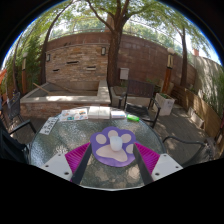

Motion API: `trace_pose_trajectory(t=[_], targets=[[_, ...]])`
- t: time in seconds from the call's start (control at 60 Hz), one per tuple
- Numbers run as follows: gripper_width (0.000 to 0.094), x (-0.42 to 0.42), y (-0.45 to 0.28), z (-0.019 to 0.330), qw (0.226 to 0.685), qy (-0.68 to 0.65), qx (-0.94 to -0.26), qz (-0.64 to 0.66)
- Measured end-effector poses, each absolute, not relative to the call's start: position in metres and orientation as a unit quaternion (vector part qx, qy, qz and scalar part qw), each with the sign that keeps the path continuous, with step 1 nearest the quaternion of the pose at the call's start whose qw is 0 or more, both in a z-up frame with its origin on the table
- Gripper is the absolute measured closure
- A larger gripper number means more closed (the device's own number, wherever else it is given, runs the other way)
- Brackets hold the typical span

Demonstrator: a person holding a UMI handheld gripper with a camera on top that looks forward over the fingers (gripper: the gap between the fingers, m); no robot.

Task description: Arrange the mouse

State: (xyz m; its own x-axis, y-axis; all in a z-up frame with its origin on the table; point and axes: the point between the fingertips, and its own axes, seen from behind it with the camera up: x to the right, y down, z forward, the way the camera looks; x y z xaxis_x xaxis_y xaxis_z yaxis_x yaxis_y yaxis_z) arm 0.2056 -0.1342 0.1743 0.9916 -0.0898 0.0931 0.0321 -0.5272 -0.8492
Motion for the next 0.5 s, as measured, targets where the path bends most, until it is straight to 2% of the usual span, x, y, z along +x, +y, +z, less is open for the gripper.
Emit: trace_pose_trajectory(t=[0.15, 0.25, 0.5], targets=[[0.0089, 0.183, -0.2, 0.212, 0.5, 0.017, -0.862, -0.075], [0.009, 0.17, -0.236, 0.226, 0.505, 0.011, -0.86, -0.079], [0.0089, 0.156, -0.285, 0.237, 0.505, 0.013, -0.86, -0.076]])
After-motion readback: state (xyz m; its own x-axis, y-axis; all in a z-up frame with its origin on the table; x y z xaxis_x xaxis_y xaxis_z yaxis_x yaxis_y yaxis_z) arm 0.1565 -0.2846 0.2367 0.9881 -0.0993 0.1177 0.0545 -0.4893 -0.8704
